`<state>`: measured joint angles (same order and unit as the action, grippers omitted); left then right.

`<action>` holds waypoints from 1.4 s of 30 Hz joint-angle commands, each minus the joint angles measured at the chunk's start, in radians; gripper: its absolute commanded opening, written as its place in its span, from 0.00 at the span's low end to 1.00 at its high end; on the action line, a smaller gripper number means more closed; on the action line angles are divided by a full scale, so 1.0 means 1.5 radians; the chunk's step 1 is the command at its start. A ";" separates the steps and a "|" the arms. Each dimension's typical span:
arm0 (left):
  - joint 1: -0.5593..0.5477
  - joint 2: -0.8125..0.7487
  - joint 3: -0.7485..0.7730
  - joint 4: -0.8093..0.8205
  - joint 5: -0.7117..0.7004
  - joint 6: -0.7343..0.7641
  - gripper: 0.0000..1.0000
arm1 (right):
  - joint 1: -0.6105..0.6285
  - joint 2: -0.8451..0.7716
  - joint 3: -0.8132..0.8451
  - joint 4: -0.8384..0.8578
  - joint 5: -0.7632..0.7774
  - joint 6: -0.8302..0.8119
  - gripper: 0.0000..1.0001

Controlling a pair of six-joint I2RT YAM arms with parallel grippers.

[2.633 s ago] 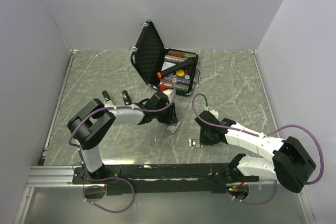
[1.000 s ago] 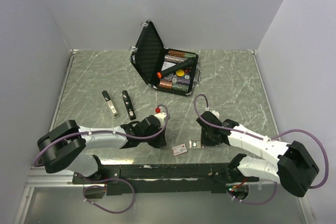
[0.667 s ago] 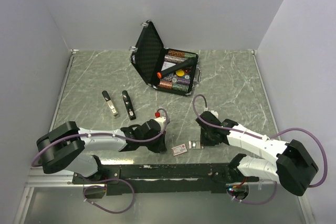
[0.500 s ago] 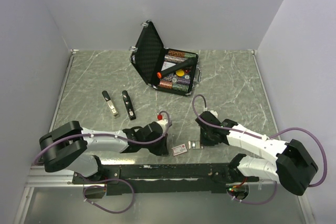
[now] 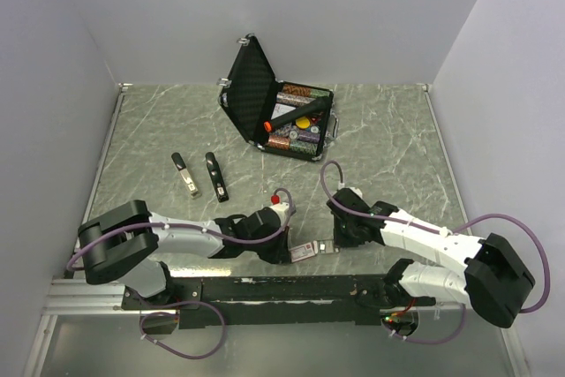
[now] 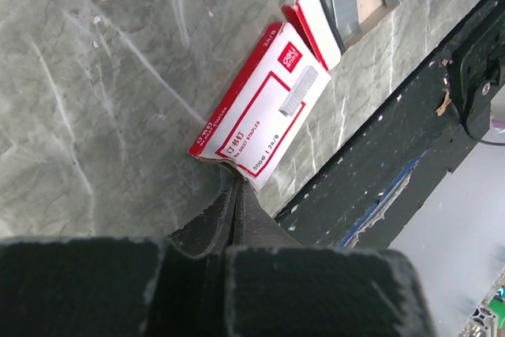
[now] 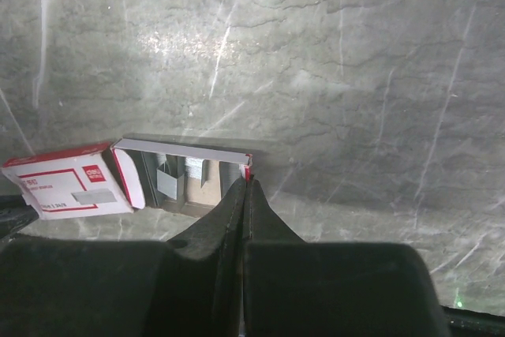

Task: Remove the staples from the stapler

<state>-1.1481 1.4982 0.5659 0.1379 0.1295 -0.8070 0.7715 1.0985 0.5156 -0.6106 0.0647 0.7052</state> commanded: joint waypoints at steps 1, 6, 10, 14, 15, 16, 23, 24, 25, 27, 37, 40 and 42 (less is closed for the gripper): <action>-0.005 0.028 0.007 -0.021 -0.033 -0.013 0.01 | 0.008 0.008 -0.006 0.018 -0.008 -0.005 0.00; -0.005 0.034 0.004 -0.031 -0.042 -0.009 0.01 | 0.013 0.010 -0.012 0.027 -0.024 -0.006 0.00; -0.005 0.030 -0.007 -0.035 -0.043 -0.002 0.01 | 0.024 0.006 -0.023 0.030 -0.029 0.002 0.00; -0.005 0.025 -0.016 -0.040 -0.051 0.005 0.01 | 0.036 0.004 -0.026 0.029 -0.026 0.009 0.00; -0.005 0.024 -0.018 -0.042 -0.052 0.005 0.01 | 0.039 0.005 -0.027 0.027 -0.024 0.012 0.00; -0.005 0.023 -0.020 -0.044 -0.055 0.008 0.01 | 0.043 0.005 -0.027 0.026 -0.023 0.012 0.00; -0.003 0.022 -0.028 -0.055 -0.071 0.018 0.01 | 0.070 0.000 -0.014 -0.002 0.004 0.027 0.00; -0.002 0.021 -0.028 -0.057 -0.073 0.023 0.01 | 0.073 -0.003 -0.011 -0.007 0.007 0.027 0.00; -0.001 0.019 -0.028 -0.059 -0.074 0.026 0.01 | 0.076 -0.004 -0.009 -0.012 0.011 0.027 0.00; 0.001 0.012 -0.031 -0.062 -0.076 0.034 0.01 | 0.079 -0.008 -0.005 -0.020 0.015 0.027 0.00; 0.017 -0.037 -0.065 -0.051 -0.065 0.051 0.01 | 0.095 -0.027 -0.015 -0.030 0.014 0.034 0.00; 0.017 -0.033 -0.061 -0.052 -0.064 0.053 0.01 | 0.101 -0.024 -0.019 -0.029 0.015 0.041 0.00; 0.017 -0.031 -0.060 -0.044 -0.051 0.051 0.01 | 0.106 -0.022 -0.022 -0.024 0.013 0.045 0.00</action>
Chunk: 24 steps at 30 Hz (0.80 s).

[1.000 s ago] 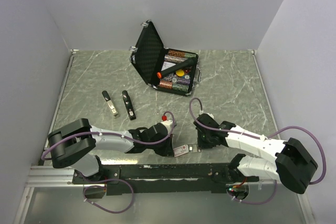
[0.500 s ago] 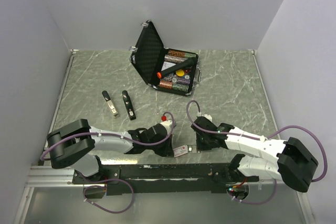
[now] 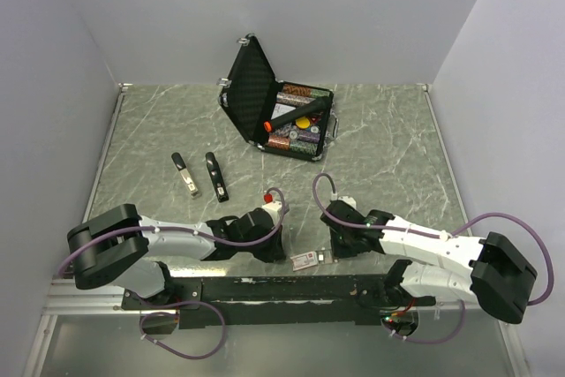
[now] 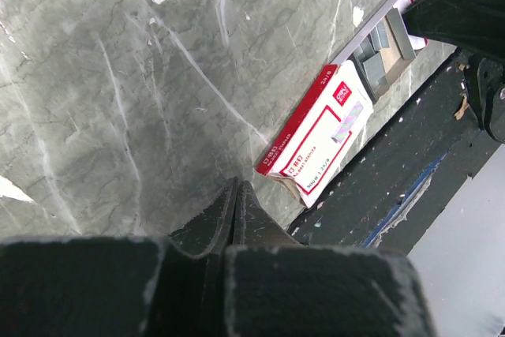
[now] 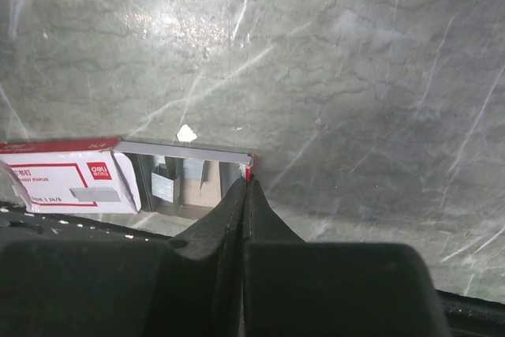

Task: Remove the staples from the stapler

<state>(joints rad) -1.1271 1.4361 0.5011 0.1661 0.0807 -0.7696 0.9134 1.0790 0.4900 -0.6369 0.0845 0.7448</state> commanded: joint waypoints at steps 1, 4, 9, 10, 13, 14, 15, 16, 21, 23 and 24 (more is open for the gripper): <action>0.003 0.012 -0.018 -0.058 -0.011 0.026 0.01 | 0.014 -0.008 -0.004 -0.003 0.000 0.022 0.00; 0.001 0.022 -0.018 -0.049 0.017 0.021 0.01 | 0.020 0.006 0.002 0.001 0.002 0.025 0.00; -0.011 -0.001 -0.030 -0.061 0.032 0.005 0.01 | 0.022 0.018 0.013 0.004 0.007 0.027 0.00; -0.014 -0.008 -0.031 -0.074 0.032 0.002 0.01 | 0.022 0.021 0.015 0.003 0.010 0.027 0.00; -0.020 -0.024 -0.030 -0.100 0.042 -0.002 0.01 | 0.022 0.028 0.020 0.003 0.014 0.027 0.00; -0.022 -0.027 -0.030 -0.102 0.047 -0.004 0.01 | 0.022 0.029 0.020 0.004 0.014 0.027 0.00; -0.024 -0.026 -0.029 -0.102 0.050 -0.006 0.01 | 0.022 0.031 0.020 0.006 0.014 0.028 0.00; -0.025 -0.024 -0.027 -0.100 0.050 -0.009 0.01 | 0.022 0.035 0.020 0.008 0.012 0.028 0.00; -0.027 0.007 -0.014 -0.086 0.036 -0.018 0.01 | 0.023 0.039 0.019 0.021 0.000 0.030 0.00; -0.027 0.022 -0.005 -0.089 0.024 -0.024 0.01 | 0.027 0.036 0.016 0.028 -0.009 0.026 0.00; -0.027 0.031 0.002 -0.094 0.017 -0.026 0.01 | 0.028 0.033 0.015 0.030 -0.010 0.024 0.00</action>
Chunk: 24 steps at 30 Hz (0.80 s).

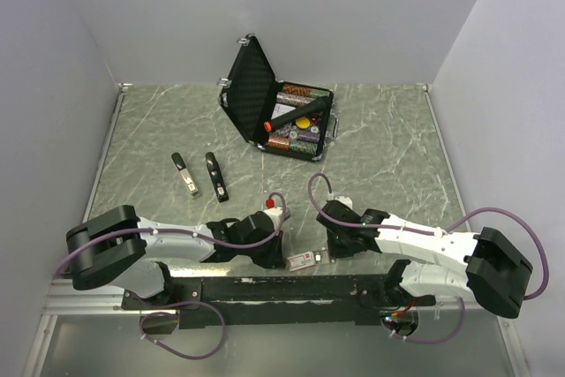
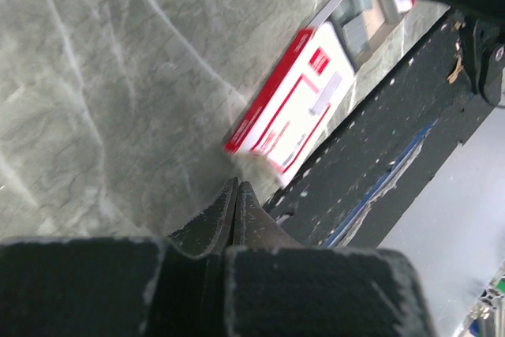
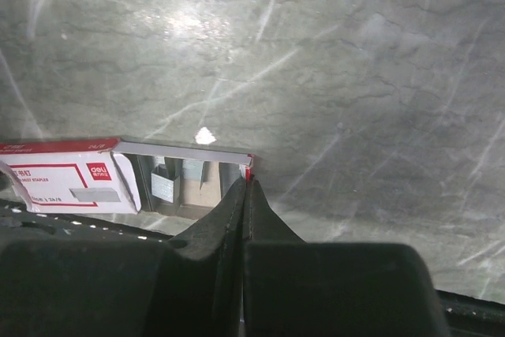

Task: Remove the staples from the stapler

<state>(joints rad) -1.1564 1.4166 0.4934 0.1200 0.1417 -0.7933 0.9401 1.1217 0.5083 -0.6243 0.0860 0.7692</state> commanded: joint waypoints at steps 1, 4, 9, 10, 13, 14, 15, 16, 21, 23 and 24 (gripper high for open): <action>-0.007 0.056 0.014 -0.070 -0.034 -0.011 0.01 | 0.012 0.004 0.002 0.021 -0.012 0.005 0.00; -0.006 0.076 0.030 -0.079 -0.052 -0.016 0.01 | 0.014 0.003 0.004 0.021 -0.013 0.000 0.00; 0.004 0.083 0.031 -0.099 -0.066 -0.022 0.01 | 0.016 0.005 -0.001 0.035 -0.019 -0.004 0.00; 0.005 0.080 0.030 -0.100 -0.068 -0.020 0.01 | 0.016 0.008 0.000 0.035 -0.018 -0.004 0.00; 0.009 0.073 0.028 -0.110 -0.075 -0.016 0.01 | 0.021 0.014 0.001 0.040 -0.019 -0.001 0.00; 0.011 0.071 0.028 -0.112 -0.077 -0.013 0.01 | 0.022 0.015 0.001 0.044 -0.021 0.001 0.00; 0.013 0.069 0.028 -0.113 -0.077 -0.010 0.01 | 0.023 0.015 0.002 0.047 -0.022 0.003 0.00; 0.015 0.068 0.027 -0.112 -0.079 -0.008 0.01 | 0.023 0.016 0.002 0.054 -0.024 0.005 0.00; 0.025 0.068 0.029 -0.103 -0.075 0.001 0.01 | 0.030 0.034 0.004 0.092 -0.040 0.012 0.00; 0.027 0.067 0.032 -0.101 -0.075 0.003 0.01 | 0.033 0.046 0.008 0.103 -0.044 0.012 0.00; 0.027 0.067 0.032 -0.103 -0.075 0.006 0.01 | 0.036 0.050 0.011 0.106 -0.044 0.010 0.00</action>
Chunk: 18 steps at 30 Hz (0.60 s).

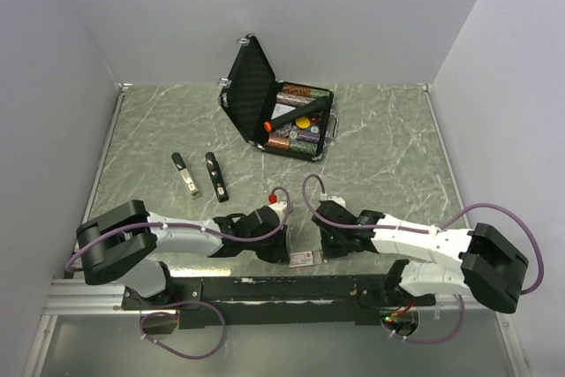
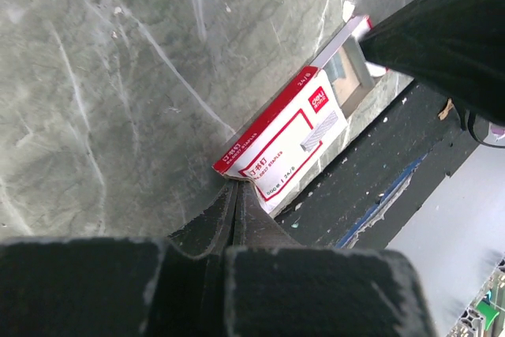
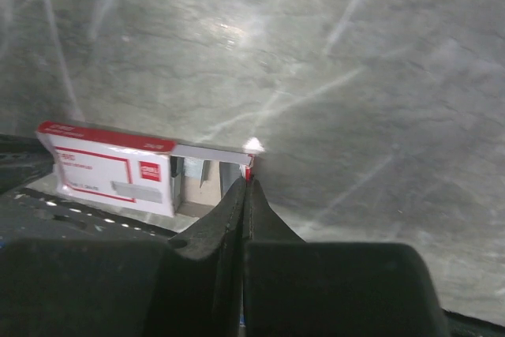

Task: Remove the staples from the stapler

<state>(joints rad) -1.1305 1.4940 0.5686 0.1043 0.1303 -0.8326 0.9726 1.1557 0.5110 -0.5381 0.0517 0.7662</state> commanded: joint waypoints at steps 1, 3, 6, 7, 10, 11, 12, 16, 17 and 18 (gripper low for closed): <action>0.011 0.014 -0.017 -0.093 -0.069 0.033 0.01 | 0.017 0.032 0.012 0.051 -0.022 0.011 0.00; 0.014 0.013 -0.018 -0.092 -0.070 0.036 0.01 | 0.021 0.043 0.019 0.056 -0.021 0.012 0.00; 0.018 0.011 -0.018 -0.089 -0.068 0.038 0.01 | 0.028 0.059 0.026 0.067 -0.017 0.022 0.00; 0.019 0.010 -0.018 -0.090 -0.070 0.038 0.01 | 0.029 0.065 0.028 0.072 -0.017 0.023 0.00; 0.024 0.011 -0.016 -0.088 -0.072 0.039 0.01 | 0.034 0.088 0.041 0.084 -0.012 0.036 0.00; 0.026 0.010 -0.016 -0.088 -0.072 0.040 0.01 | 0.037 0.097 0.045 0.089 -0.012 0.040 0.00; 0.027 0.010 -0.015 -0.087 -0.073 0.040 0.01 | 0.040 0.105 0.052 0.093 -0.012 0.043 0.00; 0.033 0.011 -0.009 -0.083 -0.074 0.043 0.01 | 0.056 0.143 0.082 0.101 -0.008 0.053 0.00; 0.035 0.011 -0.007 -0.081 -0.074 0.043 0.01 | 0.059 0.151 0.089 0.102 -0.007 0.053 0.00; 0.036 0.012 -0.004 -0.081 -0.073 0.045 0.01 | 0.062 0.158 0.097 0.103 -0.006 0.055 0.00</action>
<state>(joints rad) -1.0943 1.4868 0.5701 0.0895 0.1200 -0.8230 1.0355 1.3281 0.6193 -0.4648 0.0490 0.8047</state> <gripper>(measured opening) 0.015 0.007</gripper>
